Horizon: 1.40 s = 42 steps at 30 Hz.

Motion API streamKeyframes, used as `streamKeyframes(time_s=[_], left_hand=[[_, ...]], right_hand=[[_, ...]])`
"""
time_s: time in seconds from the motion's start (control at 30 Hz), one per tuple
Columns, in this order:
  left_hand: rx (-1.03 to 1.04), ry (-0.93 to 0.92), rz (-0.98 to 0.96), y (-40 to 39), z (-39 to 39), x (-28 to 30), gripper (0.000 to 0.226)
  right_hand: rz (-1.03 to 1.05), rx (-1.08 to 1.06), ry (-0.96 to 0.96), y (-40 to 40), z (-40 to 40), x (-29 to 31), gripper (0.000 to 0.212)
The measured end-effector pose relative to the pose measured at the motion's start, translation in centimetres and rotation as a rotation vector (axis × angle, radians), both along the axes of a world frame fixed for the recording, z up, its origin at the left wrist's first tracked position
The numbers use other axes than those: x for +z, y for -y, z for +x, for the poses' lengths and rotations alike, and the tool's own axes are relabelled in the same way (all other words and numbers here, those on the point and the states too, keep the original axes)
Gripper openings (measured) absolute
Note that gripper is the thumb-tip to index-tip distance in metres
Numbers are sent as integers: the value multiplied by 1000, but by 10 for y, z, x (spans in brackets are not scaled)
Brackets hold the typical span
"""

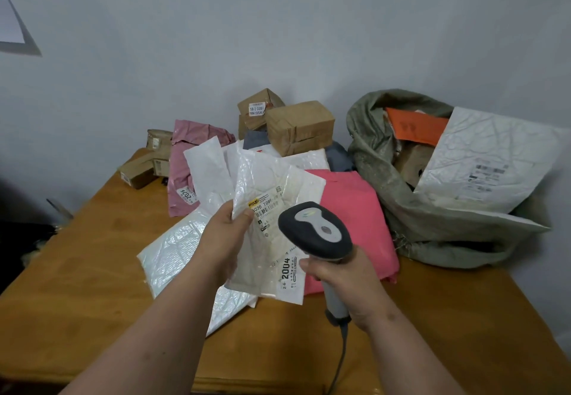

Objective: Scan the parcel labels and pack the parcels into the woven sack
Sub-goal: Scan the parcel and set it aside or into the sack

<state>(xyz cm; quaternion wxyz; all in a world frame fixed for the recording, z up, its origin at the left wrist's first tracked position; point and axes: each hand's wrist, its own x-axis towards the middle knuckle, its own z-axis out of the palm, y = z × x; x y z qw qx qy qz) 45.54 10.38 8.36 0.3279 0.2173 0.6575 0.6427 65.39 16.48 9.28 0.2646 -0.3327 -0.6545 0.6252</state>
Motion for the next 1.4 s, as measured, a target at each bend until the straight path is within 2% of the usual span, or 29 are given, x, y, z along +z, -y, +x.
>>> streamKeyframes(time_s=[0.03, 0.13, 0.4, 0.93, 1.07, 1.27, 1.4], left_hand=[[-11, 8, -5, 0, -2, 0, 12], [-33, 29, -29, 0, -8, 0, 15], [-56, 63, -64, -3, -19, -3, 15], [-64, 66, -79, -26, 0, 3, 14], [4, -37, -29, -43, 15, 6, 14], [11, -174, 45, -79, 41, 9, 14], [-76, -272, 52, -118, 56, 22, 19]], right_hand=[[10, 8, 23, 2, -3, 0, 13], [3, 3, 45, 6, -10, -1, 25], [16, 19, 70, 6, -18, 1, 30], [21, -46, 87, -23, -1, 0, 12], [42, -106, 105, -40, 15, -2, 26], [9, -300, 146, -73, 44, -16, 26], [-5, -429, 110, -91, 57, -20, 24]])
